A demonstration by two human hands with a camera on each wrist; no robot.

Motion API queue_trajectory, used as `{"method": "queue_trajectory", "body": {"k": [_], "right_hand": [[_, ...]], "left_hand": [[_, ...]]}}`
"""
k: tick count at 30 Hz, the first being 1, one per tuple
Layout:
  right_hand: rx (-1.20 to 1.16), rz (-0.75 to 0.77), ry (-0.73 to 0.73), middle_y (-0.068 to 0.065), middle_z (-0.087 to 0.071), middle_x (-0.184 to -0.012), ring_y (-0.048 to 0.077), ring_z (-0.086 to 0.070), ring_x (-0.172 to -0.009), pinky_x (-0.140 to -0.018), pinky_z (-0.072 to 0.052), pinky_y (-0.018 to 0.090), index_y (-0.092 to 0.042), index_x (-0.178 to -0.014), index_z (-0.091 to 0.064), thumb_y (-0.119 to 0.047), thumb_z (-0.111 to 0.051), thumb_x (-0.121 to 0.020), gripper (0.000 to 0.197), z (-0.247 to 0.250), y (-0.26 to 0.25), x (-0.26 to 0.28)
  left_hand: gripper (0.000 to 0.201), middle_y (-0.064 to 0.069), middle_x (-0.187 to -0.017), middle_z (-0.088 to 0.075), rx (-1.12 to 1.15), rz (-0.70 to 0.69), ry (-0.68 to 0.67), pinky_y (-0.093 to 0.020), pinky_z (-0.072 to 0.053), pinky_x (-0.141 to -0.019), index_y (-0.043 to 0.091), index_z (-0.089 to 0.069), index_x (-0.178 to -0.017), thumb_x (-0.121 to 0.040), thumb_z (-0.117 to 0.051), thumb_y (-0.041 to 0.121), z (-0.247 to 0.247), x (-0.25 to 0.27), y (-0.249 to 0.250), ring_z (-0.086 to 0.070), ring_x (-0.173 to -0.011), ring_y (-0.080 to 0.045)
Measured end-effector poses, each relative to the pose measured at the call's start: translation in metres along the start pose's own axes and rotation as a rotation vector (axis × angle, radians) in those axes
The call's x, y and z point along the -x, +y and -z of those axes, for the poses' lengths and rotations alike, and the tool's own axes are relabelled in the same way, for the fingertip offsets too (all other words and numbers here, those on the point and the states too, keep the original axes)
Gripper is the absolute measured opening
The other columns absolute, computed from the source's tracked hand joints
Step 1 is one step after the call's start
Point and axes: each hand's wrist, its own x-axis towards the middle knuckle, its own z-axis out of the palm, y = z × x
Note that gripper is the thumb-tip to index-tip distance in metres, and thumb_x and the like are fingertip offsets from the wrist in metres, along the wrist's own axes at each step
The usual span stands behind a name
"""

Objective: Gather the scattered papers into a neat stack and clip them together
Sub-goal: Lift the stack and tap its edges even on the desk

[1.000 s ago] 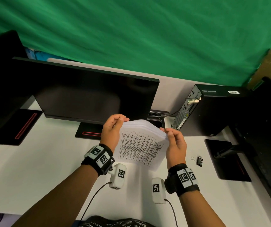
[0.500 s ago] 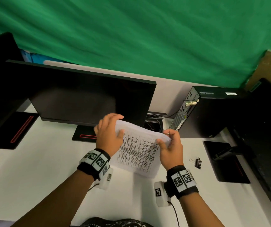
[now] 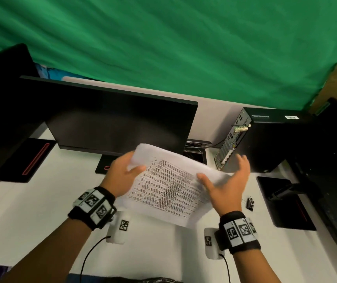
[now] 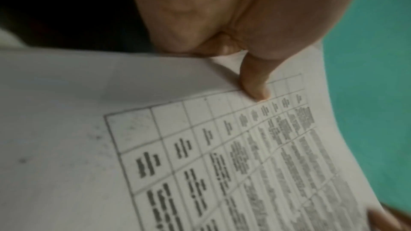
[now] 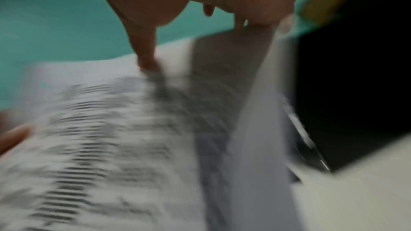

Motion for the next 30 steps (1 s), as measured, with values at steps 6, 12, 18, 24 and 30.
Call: {"method": "queue_trajectory", "body": {"k": [6,12,18,24,30], "right_hand": [[-0.592,-0.456,-0.377,0.009,-0.067,-0.128,0.029,-0.067,-0.113,-0.088,-0.058,0.043,-0.019,-0.138,-0.048,-0.053,-0.091,-0.053,0.101,-0.003,0.028,0.018],[-0.474,-0.414,-0.37,-0.009,-0.078,-0.098,0.012,-0.073,-0.094,-0.081,-0.059,0.026,-0.02,-0.106,-0.07,-0.014,-0.069,-0.09,0.017,-0.029,0.037,0.042],[-0.363,-0.492,-0.373,0.002,-0.07,-0.114,0.021,-0.067,-0.107,-0.092,-0.054,0.038,-0.022,-0.121,-0.057,-0.009,-0.079,-0.08,0.048,-0.04,0.065,0.07],[-0.481,-0.407,-0.193,-0.004,-0.067,-0.108,0.009,-0.065,-0.094,-0.081,-0.053,0.024,-0.017,-0.118,-0.057,-0.054,-0.082,-0.058,0.074,-0.036,0.05,0.062],[-0.393,-0.391,-0.072,-0.004,-0.068,-0.086,0.016,-0.059,-0.08,-0.075,-0.047,0.033,-0.015,-0.08,-0.065,-0.035,-0.068,-0.09,0.023,-0.045,0.041,0.049]], "left_hand": [[0.034,0.003,-0.116,-0.07,0.338,0.161,0.034,-0.041,-0.054,-0.089,0.024,-0.057,-0.123,-0.095,-0.055,0.005,0.016,0.019,-0.025,-0.068,-0.105,-0.017],[0.041,0.0,-0.125,-0.064,0.376,0.298,0.061,-0.043,-0.048,-0.099,0.02,-0.049,-0.135,-0.096,-0.052,0.007,0.0,0.03,-0.07,-0.06,-0.117,-0.02],[0.045,-0.006,-0.114,-0.066,0.355,0.364,0.046,-0.044,-0.052,-0.094,0.017,-0.052,-0.12,-0.08,-0.067,0.004,-0.013,0.043,-0.094,-0.063,-0.108,-0.024],[0.021,0.002,-0.108,-0.069,0.475,0.241,0.159,-0.026,-0.05,-0.075,0.018,-0.06,-0.105,-0.086,-0.064,0.024,-0.004,0.027,-0.074,-0.066,-0.096,-0.015],[0.016,-0.005,-0.083,-0.068,0.302,0.252,0.275,-0.035,-0.055,-0.068,0.02,-0.059,-0.09,-0.088,-0.062,0.035,-0.011,0.007,-0.071,-0.067,-0.078,-0.023]]}}
